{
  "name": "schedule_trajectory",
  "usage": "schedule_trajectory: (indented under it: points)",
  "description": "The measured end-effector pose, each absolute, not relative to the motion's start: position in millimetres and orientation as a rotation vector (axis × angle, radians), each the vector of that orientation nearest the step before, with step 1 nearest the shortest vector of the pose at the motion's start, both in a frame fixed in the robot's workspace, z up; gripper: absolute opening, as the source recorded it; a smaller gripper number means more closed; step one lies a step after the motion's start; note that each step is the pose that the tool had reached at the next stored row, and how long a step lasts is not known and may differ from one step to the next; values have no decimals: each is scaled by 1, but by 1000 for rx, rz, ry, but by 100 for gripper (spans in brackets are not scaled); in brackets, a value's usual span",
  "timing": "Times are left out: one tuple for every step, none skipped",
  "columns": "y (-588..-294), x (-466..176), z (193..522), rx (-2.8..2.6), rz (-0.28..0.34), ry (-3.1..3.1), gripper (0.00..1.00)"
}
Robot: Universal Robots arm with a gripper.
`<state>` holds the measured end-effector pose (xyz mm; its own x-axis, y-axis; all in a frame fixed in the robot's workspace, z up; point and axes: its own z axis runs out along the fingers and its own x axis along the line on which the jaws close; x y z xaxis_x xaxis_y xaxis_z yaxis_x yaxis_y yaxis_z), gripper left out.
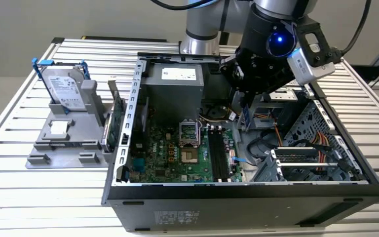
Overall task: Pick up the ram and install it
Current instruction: 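Insert the ram into the slot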
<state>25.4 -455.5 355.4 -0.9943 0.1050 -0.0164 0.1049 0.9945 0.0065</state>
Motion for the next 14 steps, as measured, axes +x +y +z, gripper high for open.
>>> schedule_trajectory:
  points:
    - [-455,25,353,164,9,3121,0]
    - [-455,25,352,164,9,3121,0]
    - [-455,25,350,164,9,3121,0]
    - [-455,25,348,163,9,3121,0]
    - [-455,25,347,163,9,3121,0]
    - [-456,25,346,162,9,3121,0]
    - [-456,25,346,162,9,3121,0]
    - [-456,25,346,161,9,3121,0]
    - [-456,25,345,161,9,3121,0]
    - [-456,25,343,160,9,3121,0]
    - [-456,25,342,159,9,3122,0]
    - [-456,25,341,159,9,3122,0]
    - [-456,25,340,159,8,3122,0]
    - [-457,25,339,158,8,3122,0]
